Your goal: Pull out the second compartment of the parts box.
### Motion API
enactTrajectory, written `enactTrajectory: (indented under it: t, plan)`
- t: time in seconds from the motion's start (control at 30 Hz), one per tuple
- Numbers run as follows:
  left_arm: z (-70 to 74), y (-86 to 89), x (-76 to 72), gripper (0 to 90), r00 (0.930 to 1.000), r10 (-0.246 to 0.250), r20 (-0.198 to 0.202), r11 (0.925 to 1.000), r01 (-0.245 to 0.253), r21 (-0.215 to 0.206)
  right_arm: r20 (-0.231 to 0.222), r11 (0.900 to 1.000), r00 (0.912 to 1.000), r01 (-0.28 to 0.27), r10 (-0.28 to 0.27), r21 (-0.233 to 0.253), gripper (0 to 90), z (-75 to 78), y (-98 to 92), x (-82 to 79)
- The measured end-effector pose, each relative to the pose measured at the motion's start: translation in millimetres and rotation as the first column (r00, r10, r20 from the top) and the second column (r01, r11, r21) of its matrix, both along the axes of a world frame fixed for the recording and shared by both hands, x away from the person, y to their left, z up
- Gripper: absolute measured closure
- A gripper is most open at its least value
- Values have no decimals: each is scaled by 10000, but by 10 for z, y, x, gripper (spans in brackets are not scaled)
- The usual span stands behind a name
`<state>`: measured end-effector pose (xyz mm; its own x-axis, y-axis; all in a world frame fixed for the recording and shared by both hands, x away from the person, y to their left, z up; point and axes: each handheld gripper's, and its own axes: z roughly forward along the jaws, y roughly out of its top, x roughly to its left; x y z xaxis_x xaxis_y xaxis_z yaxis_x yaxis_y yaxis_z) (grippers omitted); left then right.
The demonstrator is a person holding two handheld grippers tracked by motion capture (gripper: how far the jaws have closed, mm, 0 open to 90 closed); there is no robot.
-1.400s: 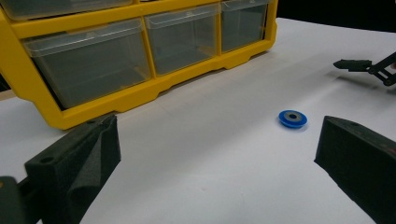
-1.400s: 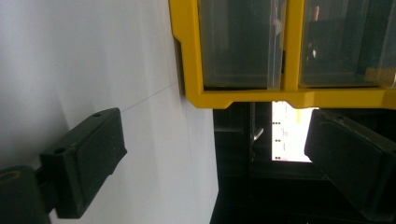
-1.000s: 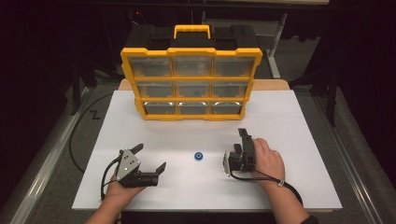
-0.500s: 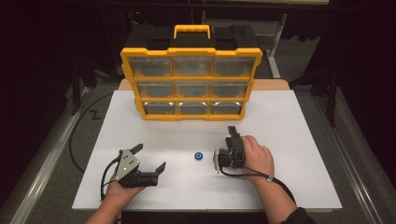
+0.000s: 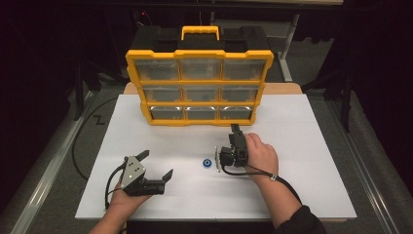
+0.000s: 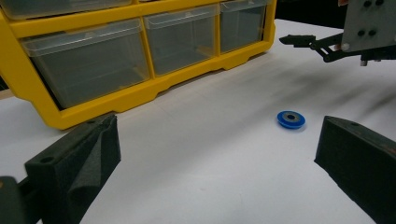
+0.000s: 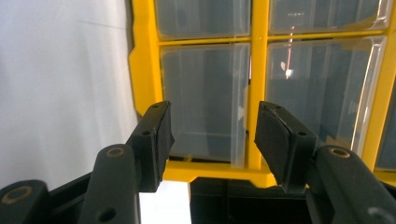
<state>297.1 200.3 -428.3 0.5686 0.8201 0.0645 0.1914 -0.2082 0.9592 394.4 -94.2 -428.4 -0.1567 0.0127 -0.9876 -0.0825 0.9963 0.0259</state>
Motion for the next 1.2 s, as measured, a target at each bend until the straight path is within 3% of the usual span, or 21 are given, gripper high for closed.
enactTrajectory:
  t: [0.23,0.3,0.37,1.03,1.07,1.13,1.17,1.2]
  plan:
    - [0,0,-1,6,10000,8,1,10000,-8,-10,289,9999,9995,-116,114,63,489,128,95,59]
    - [1,1,-1,6,10000,12,-1,10000,-12,-4,452,9996,9986,-262,268,-139,489,200,126,82]
    - [0,1,-1,6,10000,12,-6,10000,-12,4,409,9999,9991,-126,123,64,495,239,154,97]
    - [2,6,-4,6,10000,26,2,10000,-26,-71,1016,9998,9946,-206,203,24,585,644,363,272]
    - [2,7,-4,6,10000,27,1,10000,-27,-76,1135,9993,9929,-326,346,-199,594,695,378,290]
    - [1,6,-3,6,10000,22,2,9999,-22,-105,1097,9997,9937,-244,243,-1,594,714,391,296]
    - [1,6,-3,6,10000,18,1,9999,-18,-109,1187,9992,9923,-317,343,-241,594,758,407,301]
    - [1,6,-3,6,10000,8,-5,9999,-8,-115,1181,9994,9925,-304,322,-174,595,764,412,301]
